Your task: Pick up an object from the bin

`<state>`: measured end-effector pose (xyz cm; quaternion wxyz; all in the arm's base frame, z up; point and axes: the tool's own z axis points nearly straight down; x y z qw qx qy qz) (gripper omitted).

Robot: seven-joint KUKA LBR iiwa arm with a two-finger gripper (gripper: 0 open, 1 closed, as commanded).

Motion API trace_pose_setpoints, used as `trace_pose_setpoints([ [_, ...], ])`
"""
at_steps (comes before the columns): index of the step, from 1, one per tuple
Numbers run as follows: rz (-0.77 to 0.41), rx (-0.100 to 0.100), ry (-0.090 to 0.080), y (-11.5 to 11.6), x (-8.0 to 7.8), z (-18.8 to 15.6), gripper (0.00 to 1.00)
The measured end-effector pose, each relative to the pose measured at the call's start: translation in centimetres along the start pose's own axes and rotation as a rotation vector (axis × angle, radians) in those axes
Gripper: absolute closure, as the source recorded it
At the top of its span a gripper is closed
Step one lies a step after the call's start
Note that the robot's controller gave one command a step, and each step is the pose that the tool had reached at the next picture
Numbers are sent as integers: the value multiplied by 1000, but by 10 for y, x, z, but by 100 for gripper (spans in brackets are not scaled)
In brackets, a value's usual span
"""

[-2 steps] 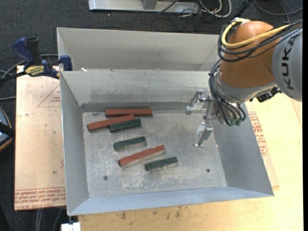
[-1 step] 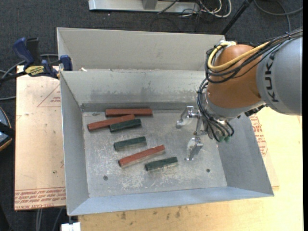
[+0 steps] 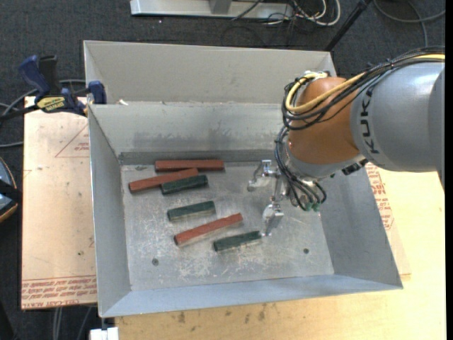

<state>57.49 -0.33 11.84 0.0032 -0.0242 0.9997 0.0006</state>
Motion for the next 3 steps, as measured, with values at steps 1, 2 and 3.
trace_pose_setpoints([
  [1,-132,-3,1,63,43,35,100],
  [2,-132,-3,1,63,43,35,100],
  [3,-102,1,-2,47,55,-126,100],
])
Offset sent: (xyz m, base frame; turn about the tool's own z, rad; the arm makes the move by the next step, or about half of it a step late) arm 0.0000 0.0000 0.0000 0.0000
